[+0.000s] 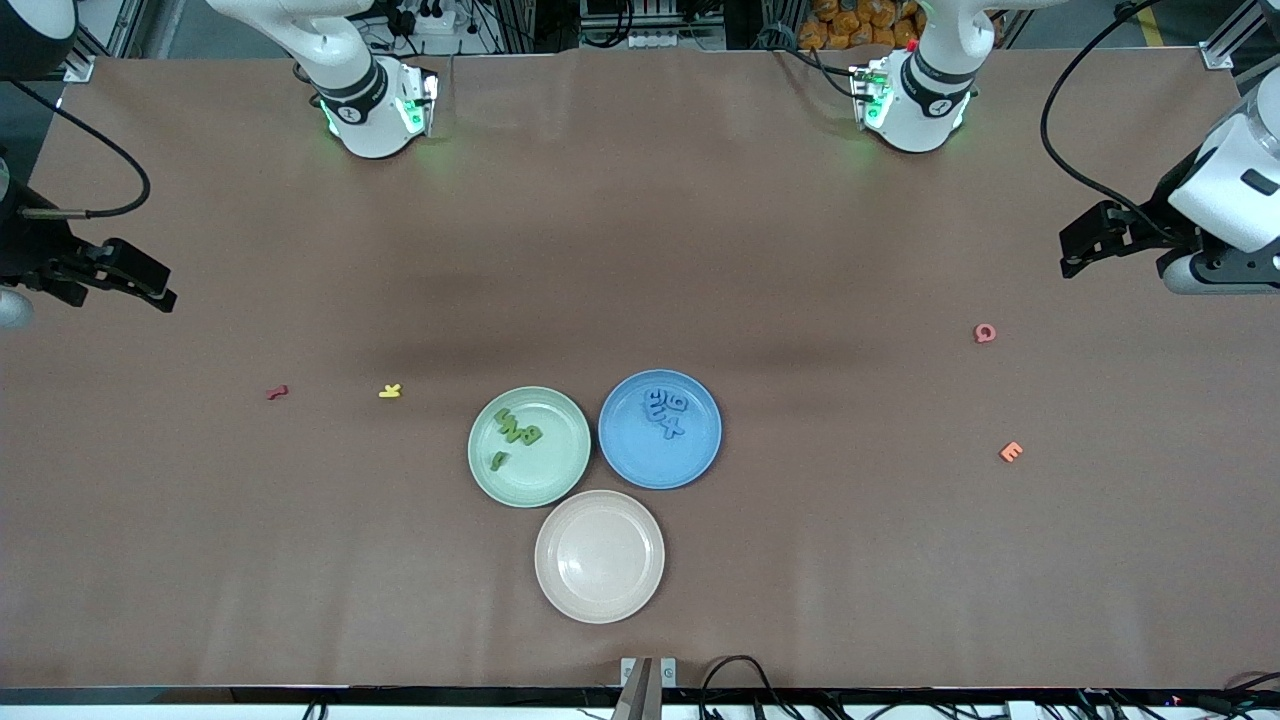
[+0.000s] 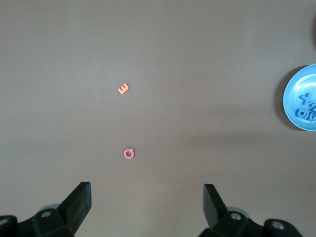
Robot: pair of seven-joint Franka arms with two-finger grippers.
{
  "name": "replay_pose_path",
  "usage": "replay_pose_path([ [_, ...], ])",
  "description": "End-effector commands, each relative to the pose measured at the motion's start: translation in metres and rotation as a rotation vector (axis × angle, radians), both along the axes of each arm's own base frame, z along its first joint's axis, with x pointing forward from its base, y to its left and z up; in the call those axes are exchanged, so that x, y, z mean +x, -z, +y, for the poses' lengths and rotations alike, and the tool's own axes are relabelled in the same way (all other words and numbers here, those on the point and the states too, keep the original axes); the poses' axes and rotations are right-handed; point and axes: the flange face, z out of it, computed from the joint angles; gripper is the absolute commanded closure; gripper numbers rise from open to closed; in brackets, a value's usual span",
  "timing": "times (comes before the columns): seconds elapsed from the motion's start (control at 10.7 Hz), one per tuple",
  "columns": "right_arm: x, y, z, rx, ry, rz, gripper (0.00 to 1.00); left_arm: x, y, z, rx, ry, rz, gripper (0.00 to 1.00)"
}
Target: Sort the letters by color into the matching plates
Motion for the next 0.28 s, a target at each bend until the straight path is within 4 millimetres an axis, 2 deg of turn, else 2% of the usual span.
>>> replay_pose_path([
  [0.0,-0.0004,-0.0013,0.0018,0.007,-0.003,-0.003,0.00,0.0041,0.0068,0.0008,-0.026,-0.016,0.009,0.00],
  [0.19,-0.0004,-0.0013,0.0018,0.007,-0.003,-0.003,0.00,0.0052,0.0079,0.0018,-0.024,-0.019,0.011,0.00],
])
